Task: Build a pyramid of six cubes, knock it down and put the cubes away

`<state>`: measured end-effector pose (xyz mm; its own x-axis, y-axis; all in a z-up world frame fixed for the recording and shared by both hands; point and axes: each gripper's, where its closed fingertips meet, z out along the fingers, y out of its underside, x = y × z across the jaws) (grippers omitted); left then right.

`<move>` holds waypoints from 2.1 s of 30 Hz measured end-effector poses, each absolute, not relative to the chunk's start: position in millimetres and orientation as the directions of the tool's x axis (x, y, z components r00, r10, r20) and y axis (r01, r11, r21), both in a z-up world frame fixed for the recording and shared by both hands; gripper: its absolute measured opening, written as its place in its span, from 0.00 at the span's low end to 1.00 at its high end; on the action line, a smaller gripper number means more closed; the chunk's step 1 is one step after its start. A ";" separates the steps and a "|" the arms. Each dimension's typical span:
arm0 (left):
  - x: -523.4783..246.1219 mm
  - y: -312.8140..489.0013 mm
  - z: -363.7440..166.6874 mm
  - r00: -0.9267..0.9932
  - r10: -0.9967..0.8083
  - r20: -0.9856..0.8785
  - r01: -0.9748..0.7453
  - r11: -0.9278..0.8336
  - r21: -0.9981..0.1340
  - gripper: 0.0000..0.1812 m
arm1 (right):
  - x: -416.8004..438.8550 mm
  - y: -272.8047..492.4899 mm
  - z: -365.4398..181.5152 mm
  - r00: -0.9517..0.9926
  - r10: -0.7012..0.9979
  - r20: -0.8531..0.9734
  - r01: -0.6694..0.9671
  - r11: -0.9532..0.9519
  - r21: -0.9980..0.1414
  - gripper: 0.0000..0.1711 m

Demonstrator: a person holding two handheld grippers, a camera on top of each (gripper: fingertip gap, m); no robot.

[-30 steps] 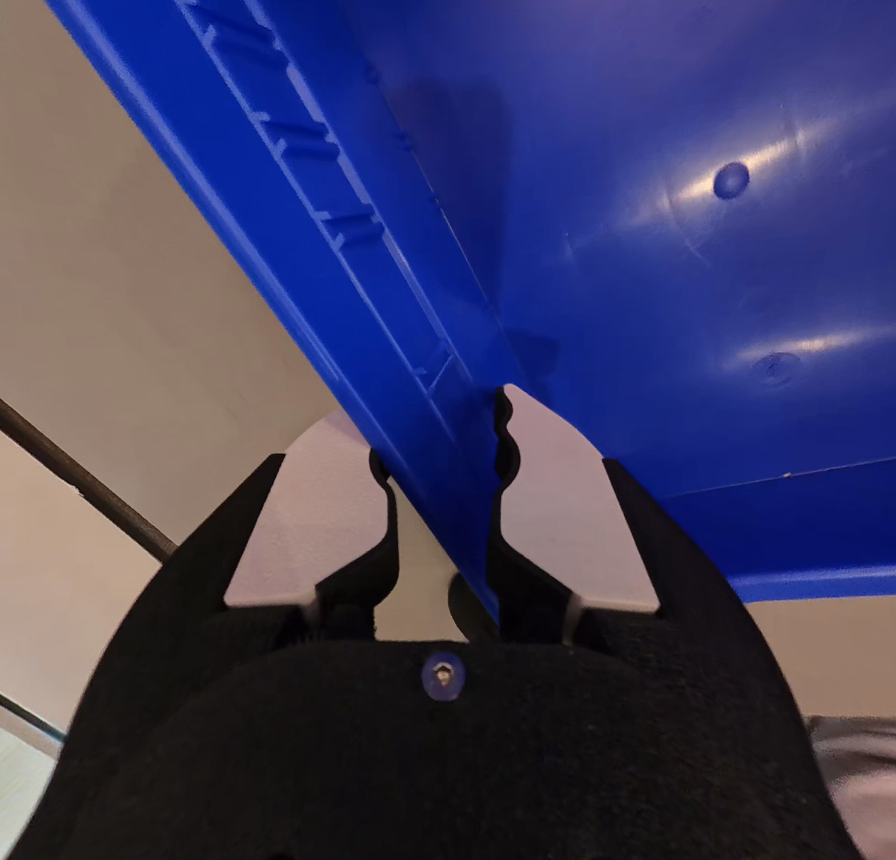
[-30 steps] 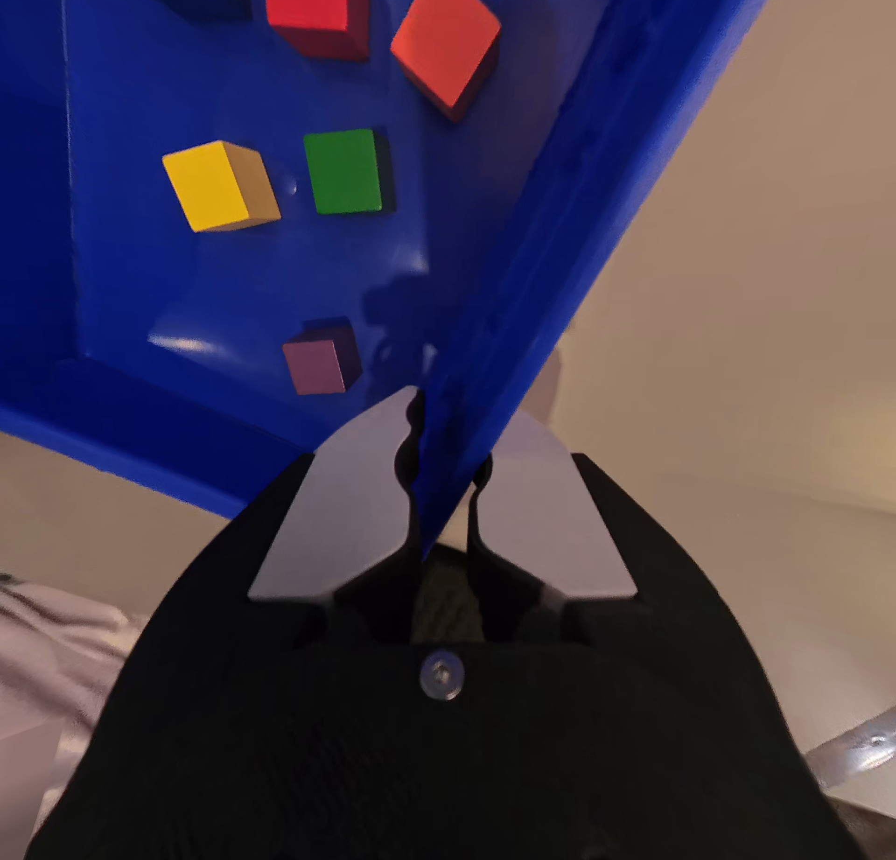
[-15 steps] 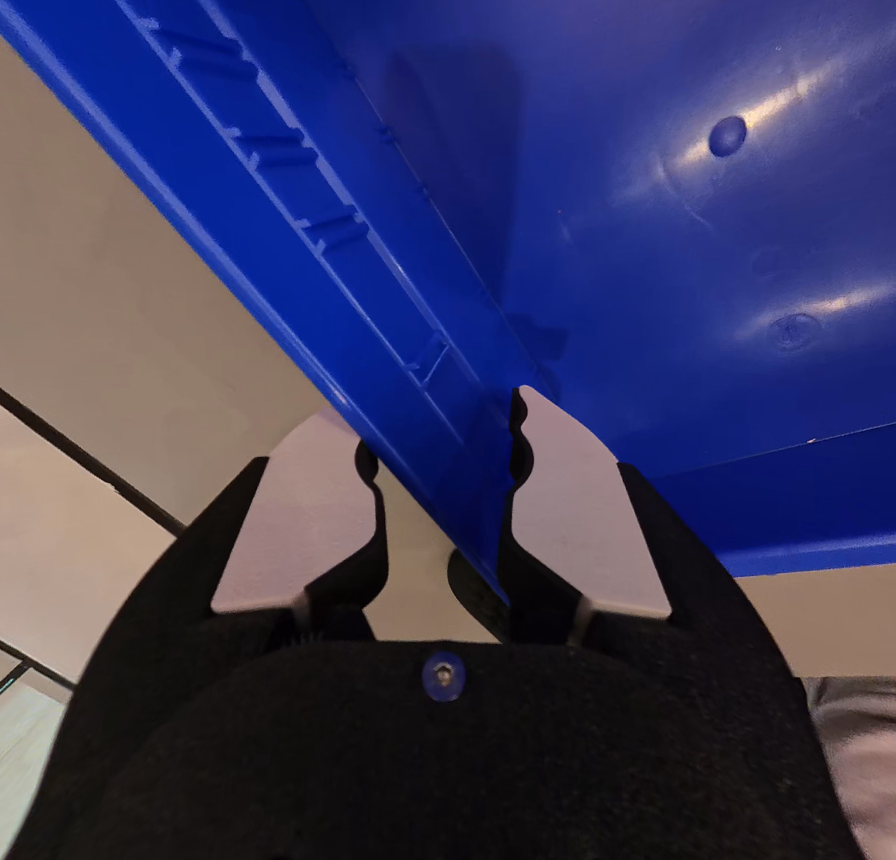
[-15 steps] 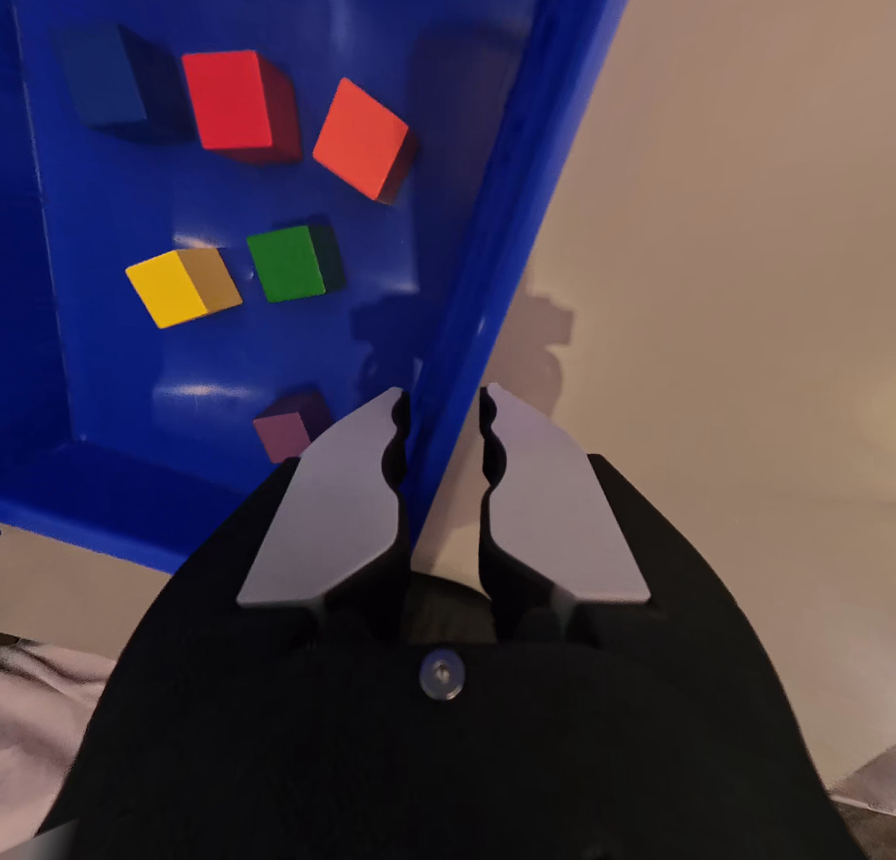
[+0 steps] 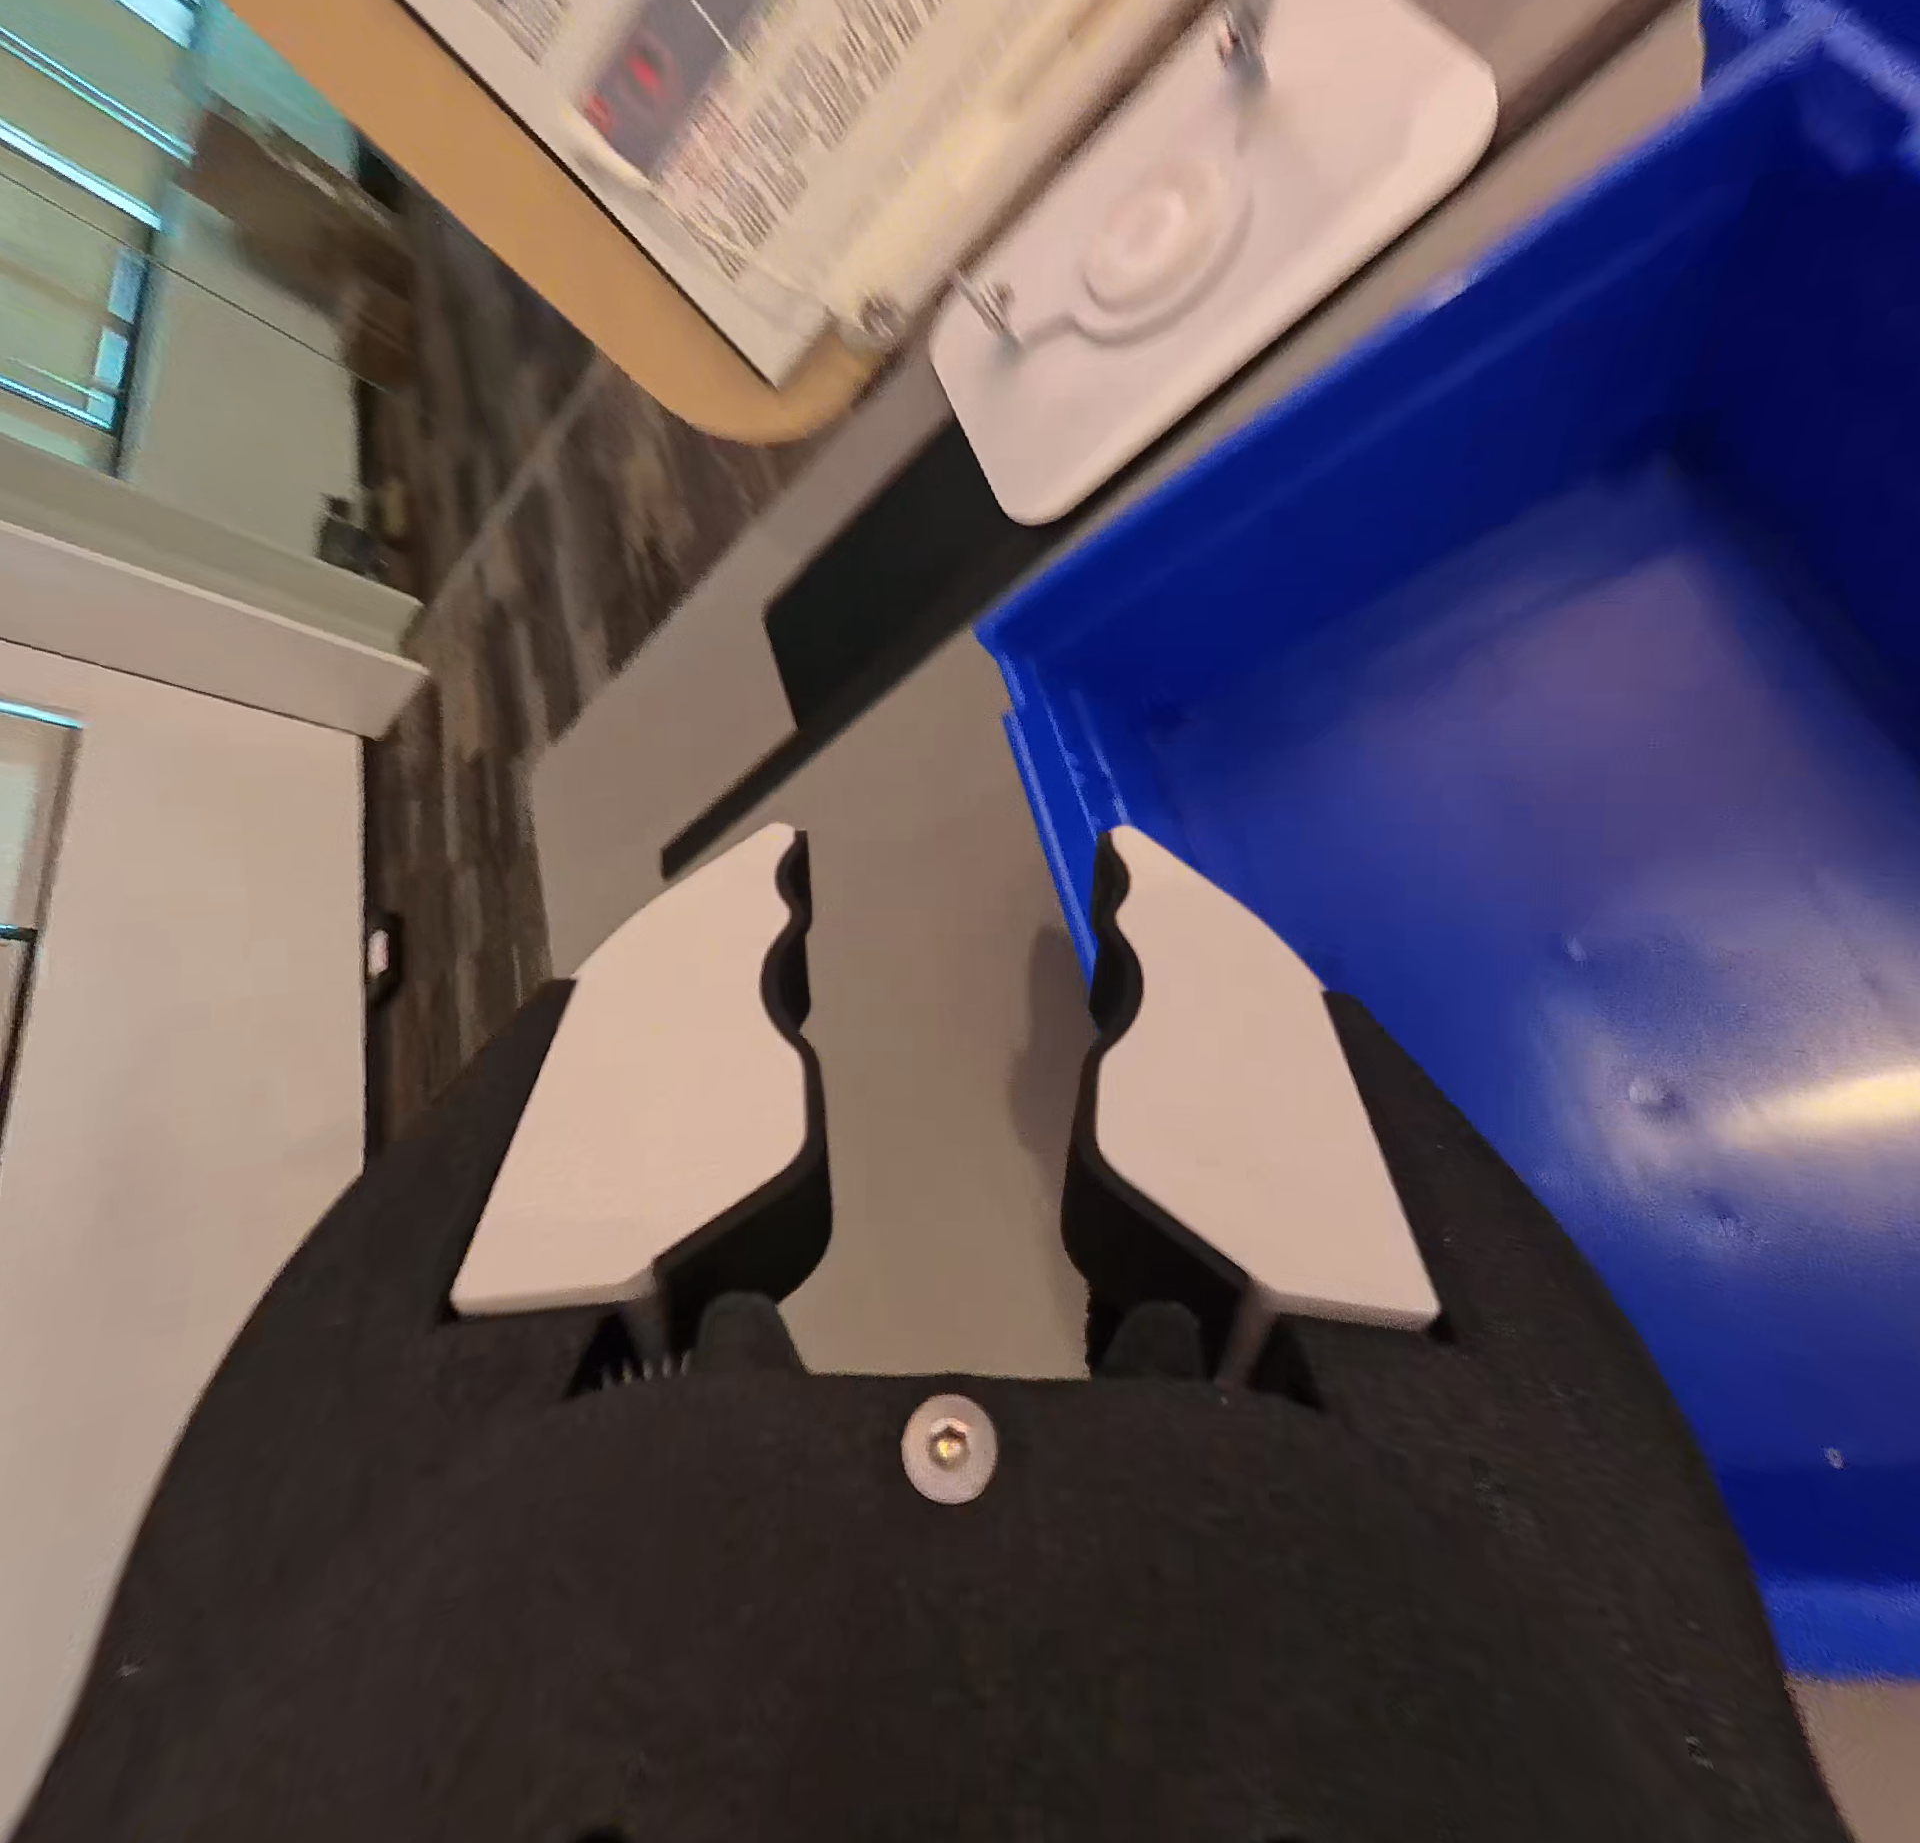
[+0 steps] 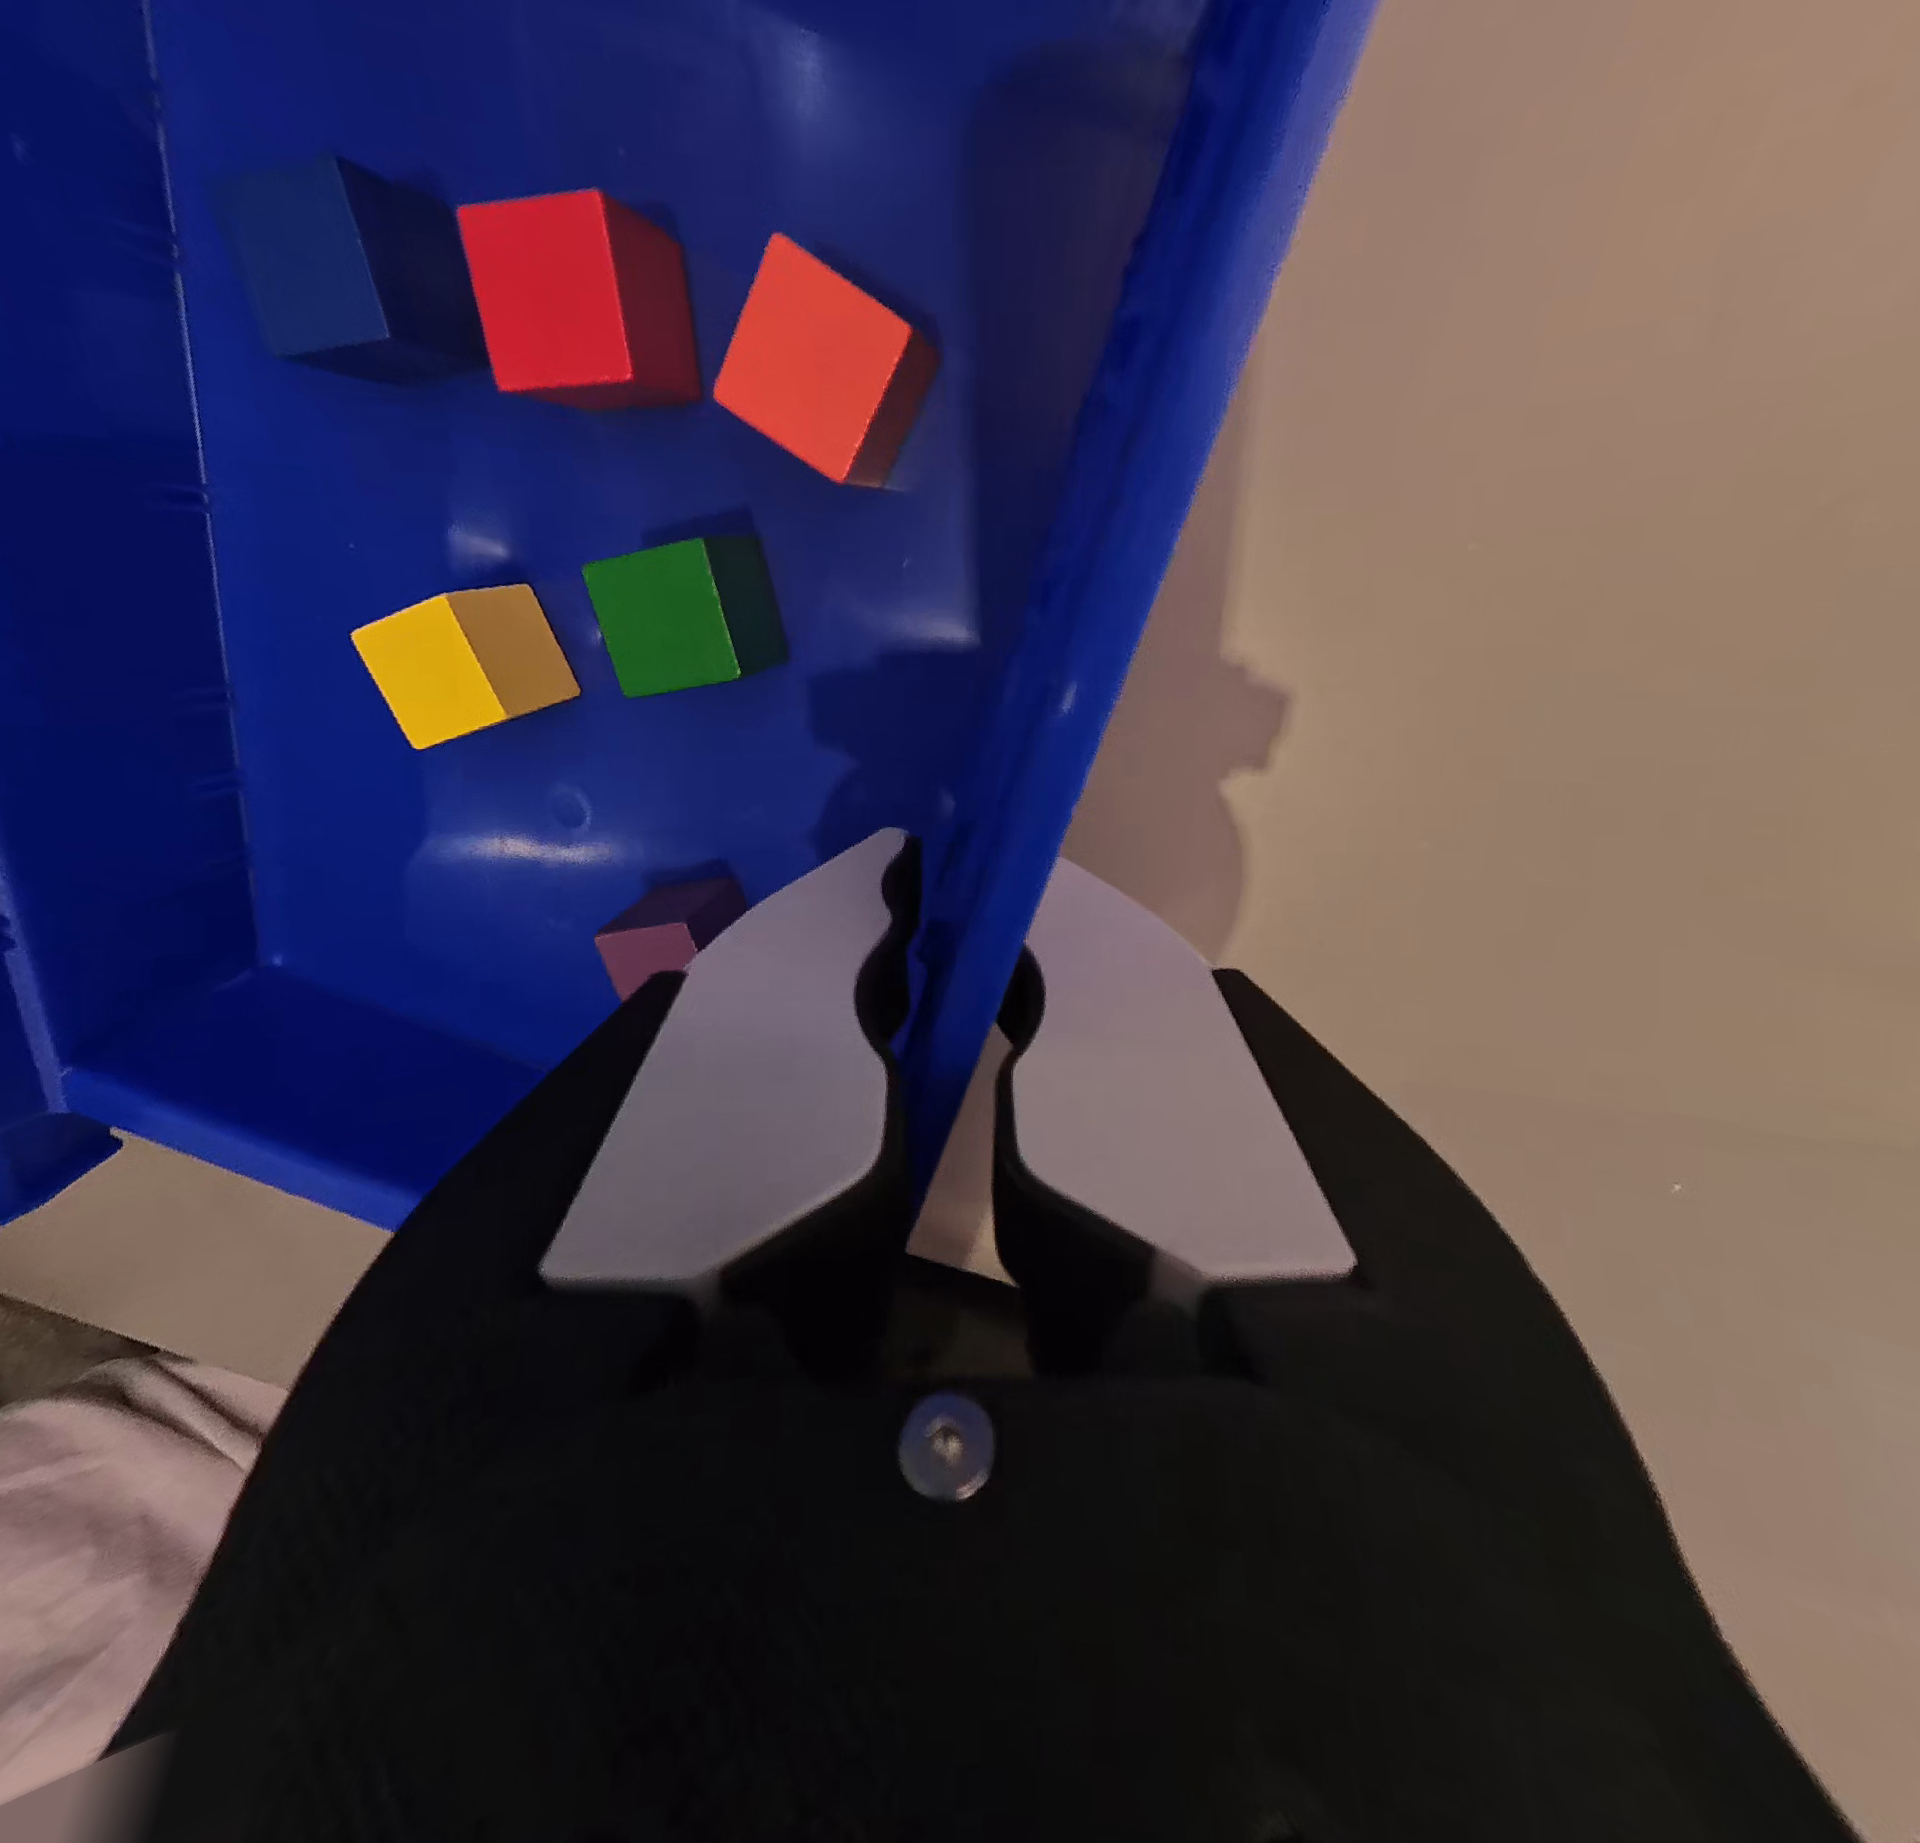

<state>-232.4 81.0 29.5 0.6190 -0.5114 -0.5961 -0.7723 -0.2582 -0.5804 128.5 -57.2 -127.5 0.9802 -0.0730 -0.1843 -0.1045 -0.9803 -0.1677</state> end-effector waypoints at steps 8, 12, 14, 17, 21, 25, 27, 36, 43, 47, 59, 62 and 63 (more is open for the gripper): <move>-234.8 85.3 59.4 0.680 -0.420 -0.601 -0.709 -0.171 -0.684 0.25 | 132.5 -58.5 -127.7 0.978 -0.073 -0.195 -0.106 -0.980 -0.166 0.06; -245.5 88.8 75.6 0.712 -0.384 -0.587 -0.674 -0.142 -0.725 0.25 | 155.8 -65.5 -127.8 0.975 -0.085 -0.206 -0.116 -0.983 -0.140 0.04; -250.4 87.8 85.7 0.731 -0.377 -0.569 -0.648 -0.123 -0.751 0.25 | 168.7 -71.4 -127.9 0.973 -0.073 -0.218 -0.104 -0.986 -0.133 0.05; -258.9 85.7 103.0 0.763 -0.361 -0.536 -0.600 -0.087 -0.795 0.24 | 181.5 -83.5 -127.9 0.969 -0.053 -0.242 -0.082 -0.990 -0.111 0.05; -271.5 82.0 119.8 0.792 -0.358 -0.494 -0.548 -0.061 -0.834 0.24 | 196.8 -95.1 -124.9 0.969 -0.092 -0.228 -0.115 -0.989 -0.090 0.04; -284.1 79.0 128.8 0.808 -0.366 -0.462 -0.516 -0.059 -0.855 0.24 | 205.6 -99.5 -113.0 0.967 -0.114 -0.226 -0.137 -0.987 -0.087 0.04; -290.0 77.9 133.8 0.818 -0.360 -0.449 -0.499 -0.054 -0.865 0.24 | 207.0 -98.2 -103.9 0.966 -0.115 -0.233 -0.139 -0.986 -0.090 0.04; -305.0 73.4 145.8 0.834 -0.345 -0.430 -0.470 -0.036 -0.882 0.21 | 164.2 -53.2 -1.1 0.988 -0.025 -0.154 -0.040 -0.995 -0.095 0.04; -313.8 66.3 143.8 0.839 -0.397 -0.373 -0.436 -0.078 -0.897 0.22 | 34.0 22.9 50.5 0.965 0.174 -0.198 0.150 -0.980 -0.130 0.04; -333.2 58.0 153.4 0.861 -0.385 -0.333 -0.391 -0.080 -0.917 0.22 | -58.8 65.6 34.0 0.926 0.282 -0.250 0.251 -0.956 -0.151 0.04; -373.2 23.0 150.4 0.860 -0.368 -0.354 -0.427 -0.138 -0.894 0.23 | -308.6 126.0 -19.8 0.806 0.430 -0.407 0.405 -0.902 -0.150 0.04; -365.9 17.6 149.9 0.842 -0.385 -0.378 -0.452 -0.120 -0.884 0.23 | -340.2 125.4 -26.3 0.788 0.430 -0.441 0.422 -0.898 -0.122 0.05; -363.2 16.7 149.5 0.836 -0.392 -0.384 -0.458 -0.115 -0.881 0.23 | -347.5 125.7 -28.0 0.783 0.437 -0.443 0.430 -0.895 -0.123 0.05</move>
